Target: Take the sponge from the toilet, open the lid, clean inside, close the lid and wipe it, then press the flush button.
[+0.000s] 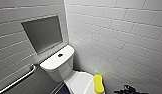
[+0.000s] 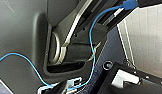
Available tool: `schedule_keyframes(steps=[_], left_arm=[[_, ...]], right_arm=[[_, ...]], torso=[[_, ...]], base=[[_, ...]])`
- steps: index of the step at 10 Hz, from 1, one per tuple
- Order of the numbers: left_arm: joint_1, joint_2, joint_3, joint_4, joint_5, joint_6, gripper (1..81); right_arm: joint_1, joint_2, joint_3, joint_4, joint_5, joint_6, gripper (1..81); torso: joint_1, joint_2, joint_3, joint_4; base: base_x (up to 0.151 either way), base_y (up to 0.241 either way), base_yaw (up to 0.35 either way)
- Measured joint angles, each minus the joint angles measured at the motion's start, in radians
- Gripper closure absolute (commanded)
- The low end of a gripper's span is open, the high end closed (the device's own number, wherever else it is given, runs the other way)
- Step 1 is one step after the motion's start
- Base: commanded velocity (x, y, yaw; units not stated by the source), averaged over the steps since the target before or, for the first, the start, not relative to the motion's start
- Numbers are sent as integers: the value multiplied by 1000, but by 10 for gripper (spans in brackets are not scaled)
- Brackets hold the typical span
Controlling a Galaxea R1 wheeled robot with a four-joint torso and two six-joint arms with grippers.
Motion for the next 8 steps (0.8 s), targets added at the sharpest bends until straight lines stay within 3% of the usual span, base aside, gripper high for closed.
schedule_keyframes(steps=[1,3,4,8], left_arm=[[-1,8,-11,0,-1,0,10],[2,18,-26,0,2,0,10],[2,21,-27,0,0,0,10],[-3,24,-28,0,-1,0,10]], right_arm=[[1,-1,0,0,-1,0,10],[14,8,0,0,-7,0,10],[27,16,0,1,-5,0,10],[57,3,-27,3,-7,16,10]], torso=[[0,0,1,21],[0,0,0,83],[0,0,-3,101],[0,1,-83,109]], base=[[0,0,0],[0,0,0],[0,0,0],[0,0,0]])
